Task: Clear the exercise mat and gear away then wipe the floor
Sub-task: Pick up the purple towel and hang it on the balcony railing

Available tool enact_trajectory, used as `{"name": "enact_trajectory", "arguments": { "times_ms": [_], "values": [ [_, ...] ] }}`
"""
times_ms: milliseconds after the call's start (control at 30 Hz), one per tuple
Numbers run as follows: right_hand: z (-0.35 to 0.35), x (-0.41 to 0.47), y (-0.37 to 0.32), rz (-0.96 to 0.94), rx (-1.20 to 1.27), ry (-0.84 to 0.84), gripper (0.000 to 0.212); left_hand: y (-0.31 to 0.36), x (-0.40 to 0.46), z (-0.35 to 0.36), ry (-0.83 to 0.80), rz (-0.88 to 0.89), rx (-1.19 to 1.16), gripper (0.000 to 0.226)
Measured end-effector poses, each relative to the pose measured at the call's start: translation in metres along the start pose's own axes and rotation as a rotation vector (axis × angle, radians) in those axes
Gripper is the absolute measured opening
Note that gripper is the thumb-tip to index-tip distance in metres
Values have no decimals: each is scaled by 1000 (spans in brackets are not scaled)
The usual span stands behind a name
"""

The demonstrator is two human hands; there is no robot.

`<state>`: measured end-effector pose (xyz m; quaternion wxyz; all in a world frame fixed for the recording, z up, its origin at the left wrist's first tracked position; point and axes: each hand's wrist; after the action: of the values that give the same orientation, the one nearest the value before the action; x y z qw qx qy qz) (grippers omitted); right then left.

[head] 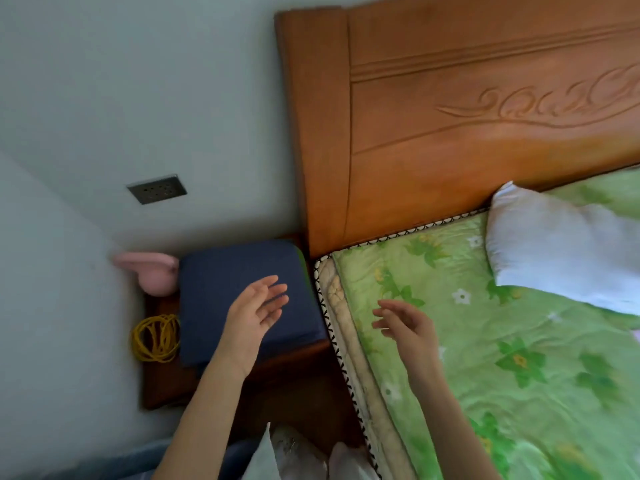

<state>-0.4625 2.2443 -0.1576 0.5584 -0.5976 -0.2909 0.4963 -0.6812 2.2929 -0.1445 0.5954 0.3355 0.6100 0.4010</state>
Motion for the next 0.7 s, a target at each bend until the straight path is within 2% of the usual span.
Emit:
{"name": "enact_trajectory", "arguments": {
  "times_ms": [200, 300, 333, 533, 700],
  "values": [
    [-62, -36, -68, -99, 209, 150, 18, 63, -57, 22, -182, 149, -43, 25],
    [-87, -50, -104, -206, 356, 235, 11, 93, -61, 37, -235, 228, -25, 26],
    [-93, -55, -114, -246, 395, 255, 19, 103, -62, 46, -270, 249, -18, 25],
    [-119, -95, -144, -404, 529, 515, 10, 142, -66, 119, -622, 241, 41, 33],
    [-142, -151, -148, -494, 607, 801, 18, 148, -87, 186, -890, 213, 163, 27]
  ]
}}
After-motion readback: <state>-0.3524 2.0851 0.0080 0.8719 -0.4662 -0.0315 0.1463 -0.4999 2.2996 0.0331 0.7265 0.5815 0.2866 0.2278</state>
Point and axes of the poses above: each hand's wrist, its own x-axis towards the middle knuckle, its own z-axis out of the palm, y = z × x, and after that the axes turned 11 degrees about x, right-handed
